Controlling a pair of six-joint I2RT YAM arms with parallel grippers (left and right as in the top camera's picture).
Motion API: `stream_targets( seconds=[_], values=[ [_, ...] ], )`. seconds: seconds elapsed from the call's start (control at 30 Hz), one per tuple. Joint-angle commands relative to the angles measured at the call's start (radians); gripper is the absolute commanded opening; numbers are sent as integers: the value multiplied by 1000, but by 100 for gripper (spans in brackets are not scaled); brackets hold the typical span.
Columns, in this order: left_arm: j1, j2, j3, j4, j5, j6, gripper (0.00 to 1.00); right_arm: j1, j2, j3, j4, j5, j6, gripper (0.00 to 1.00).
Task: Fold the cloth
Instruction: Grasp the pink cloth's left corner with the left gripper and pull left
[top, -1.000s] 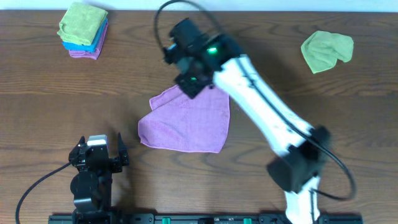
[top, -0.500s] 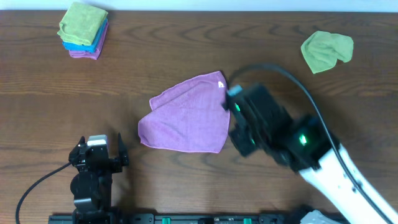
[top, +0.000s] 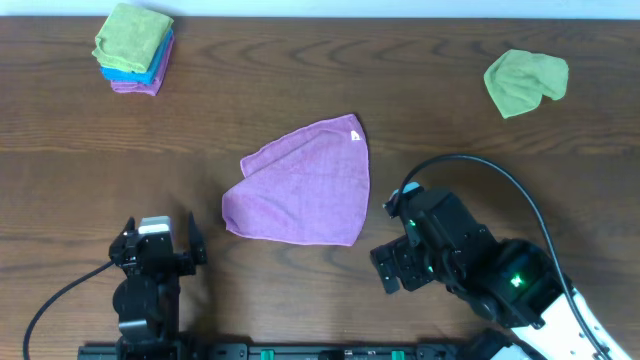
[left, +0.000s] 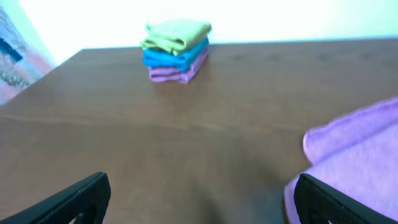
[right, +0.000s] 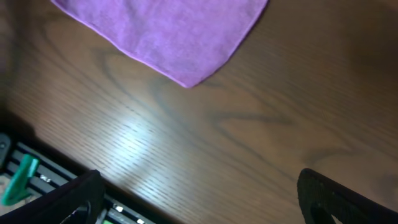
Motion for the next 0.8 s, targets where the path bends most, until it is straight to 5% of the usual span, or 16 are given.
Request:
stream_targets(
  seconds=[0.0, 0.1, 0.2, 0.77],
  values=[
    [-3, -6, -13, 31, 167, -196, 95, 2, -4, -5, 5, -49, 31, 99],
    [-3, -6, -13, 38, 437, -415, 95, 2, -5, -5, 6, -64, 31, 99],
    [-3, -6, -13, 35, 563, -438, 95, 2, -5, -5, 6, -63, 30, 99],
    [-3, -6, -13, 219, 558, -517, 95, 0, -7, 1, -30, -104, 8, 99]
  ],
)
